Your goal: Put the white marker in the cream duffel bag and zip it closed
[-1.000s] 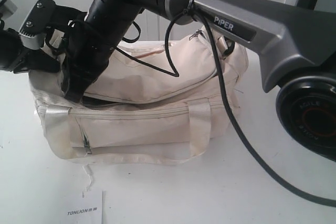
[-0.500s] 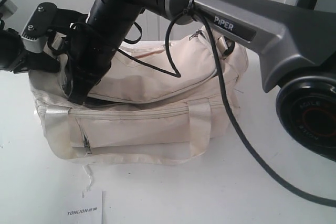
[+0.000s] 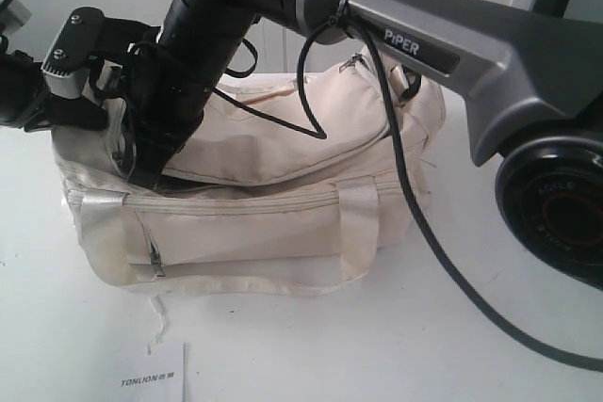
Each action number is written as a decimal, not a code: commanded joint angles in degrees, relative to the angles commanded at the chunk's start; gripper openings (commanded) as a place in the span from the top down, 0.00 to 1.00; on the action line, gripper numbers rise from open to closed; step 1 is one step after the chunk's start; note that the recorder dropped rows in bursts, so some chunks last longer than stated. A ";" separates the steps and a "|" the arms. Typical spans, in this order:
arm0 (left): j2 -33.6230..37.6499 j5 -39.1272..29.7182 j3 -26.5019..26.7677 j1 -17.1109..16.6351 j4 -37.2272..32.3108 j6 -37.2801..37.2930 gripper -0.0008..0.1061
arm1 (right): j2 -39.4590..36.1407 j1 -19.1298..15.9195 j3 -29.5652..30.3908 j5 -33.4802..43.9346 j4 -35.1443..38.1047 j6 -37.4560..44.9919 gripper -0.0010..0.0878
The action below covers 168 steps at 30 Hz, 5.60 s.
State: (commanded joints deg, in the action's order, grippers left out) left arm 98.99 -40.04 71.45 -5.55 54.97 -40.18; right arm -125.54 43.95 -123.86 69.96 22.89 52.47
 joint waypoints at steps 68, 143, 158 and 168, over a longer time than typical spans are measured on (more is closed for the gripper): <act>-0.10 0.01 0.00 -1.79 0.76 0.00 0.99 | 4.11 0.00 3.38 0.00 -8.54 -12.68 0.99; -18.60 1.68 -16.75 -7.69 -3.65 7.90 0.36 | 7.18 0.00 8.45 -2.81 -11.68 -15.25 0.99; -20.26 15.09 -23.47 2.39 3.40 7.39 0.36 | 6.57 0.00 8.45 -2.80 -9.68 -15.01 0.99; -19.92 21.48 -23.47 4.02 6.15 7.27 0.36 | 6.57 0.00 8.45 -2.79 -9.68 -14.14 0.99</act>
State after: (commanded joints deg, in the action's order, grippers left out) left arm 79.07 -18.56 47.97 -1.53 61.12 -32.91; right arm -118.97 43.95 -115.42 67.17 13.21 38.33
